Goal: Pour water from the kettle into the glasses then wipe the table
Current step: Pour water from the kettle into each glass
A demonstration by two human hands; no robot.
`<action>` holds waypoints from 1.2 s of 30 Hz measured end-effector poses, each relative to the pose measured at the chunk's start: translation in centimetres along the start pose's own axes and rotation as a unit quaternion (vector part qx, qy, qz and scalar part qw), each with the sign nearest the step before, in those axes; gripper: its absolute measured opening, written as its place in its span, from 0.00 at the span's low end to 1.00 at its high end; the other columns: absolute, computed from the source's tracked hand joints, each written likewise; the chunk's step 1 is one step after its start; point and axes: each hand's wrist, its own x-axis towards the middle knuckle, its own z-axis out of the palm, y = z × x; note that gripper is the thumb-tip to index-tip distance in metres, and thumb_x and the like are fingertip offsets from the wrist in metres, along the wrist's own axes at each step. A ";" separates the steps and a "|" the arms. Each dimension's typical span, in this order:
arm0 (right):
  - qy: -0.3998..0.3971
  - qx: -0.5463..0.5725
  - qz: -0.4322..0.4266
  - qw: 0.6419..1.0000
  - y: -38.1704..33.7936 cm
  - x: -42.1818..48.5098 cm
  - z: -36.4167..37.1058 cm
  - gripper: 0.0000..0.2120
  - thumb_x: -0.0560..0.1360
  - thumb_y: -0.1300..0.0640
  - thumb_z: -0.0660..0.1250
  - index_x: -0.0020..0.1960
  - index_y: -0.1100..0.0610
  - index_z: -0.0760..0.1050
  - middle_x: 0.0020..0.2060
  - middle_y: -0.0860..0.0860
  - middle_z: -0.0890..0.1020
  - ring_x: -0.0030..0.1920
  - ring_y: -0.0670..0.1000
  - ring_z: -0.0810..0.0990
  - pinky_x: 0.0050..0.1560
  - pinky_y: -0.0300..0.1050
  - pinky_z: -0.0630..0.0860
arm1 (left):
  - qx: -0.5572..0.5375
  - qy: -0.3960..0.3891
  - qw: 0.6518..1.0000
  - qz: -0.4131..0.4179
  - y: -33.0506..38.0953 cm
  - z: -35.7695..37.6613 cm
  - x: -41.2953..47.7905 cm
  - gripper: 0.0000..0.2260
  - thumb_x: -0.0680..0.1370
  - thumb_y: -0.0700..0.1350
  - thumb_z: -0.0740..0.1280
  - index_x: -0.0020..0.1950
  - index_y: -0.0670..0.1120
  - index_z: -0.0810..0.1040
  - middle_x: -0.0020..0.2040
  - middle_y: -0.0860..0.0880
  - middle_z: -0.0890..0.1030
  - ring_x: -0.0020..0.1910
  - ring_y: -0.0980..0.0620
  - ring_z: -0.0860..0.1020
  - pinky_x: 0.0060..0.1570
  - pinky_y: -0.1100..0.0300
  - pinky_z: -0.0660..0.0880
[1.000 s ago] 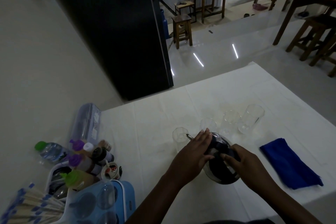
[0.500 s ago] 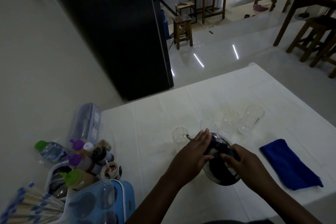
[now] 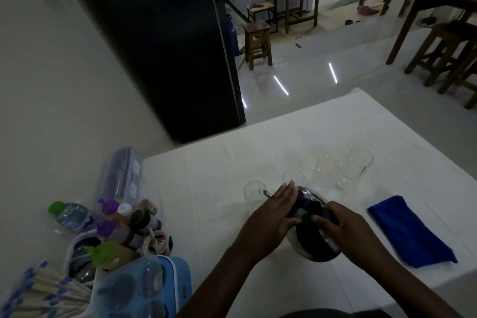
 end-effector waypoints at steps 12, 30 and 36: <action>-0.002 -0.005 0.001 1.000 -0.4 0.1 -0.2 0.09 0.74 0.50 0.65 0.38 0.41 0.67 0.35 0.42 0.76 0.37 0.41 0.75 0.32 0.32 0.66 | -0.006 0.008 1.000 -0.005 -0.3 -0.1 -0.1 0.27 0.80 0.50 0.59 0.76 0.47 0.53 0.76 0.54 0.52 0.74 0.64 0.46 0.68 0.73 0.47; -0.010 0.001 -0.015 1.000 -1.0 0.2 -0.4 0.08 0.74 0.50 0.65 0.42 0.40 0.67 0.35 0.39 0.74 0.40 0.45 0.77 0.34 0.32 0.69 | -0.016 0.017 1.000 -0.007 -0.5 0.0 -0.3 0.27 0.81 0.48 0.62 0.77 0.50 0.52 0.76 0.57 0.51 0.74 0.64 0.47 0.68 0.72 0.50; -0.002 -0.012 -0.021 1.000 -1.2 0.3 -0.6 0.10 0.74 0.50 0.65 0.38 0.39 0.66 0.34 0.39 0.74 0.37 0.40 0.74 0.32 0.31 0.66 | -0.020 0.023 0.999 -0.013 -0.5 0.0 -0.2 0.28 0.80 0.51 0.60 0.76 0.50 0.52 0.76 0.58 0.51 0.74 0.64 0.47 0.68 0.73 0.49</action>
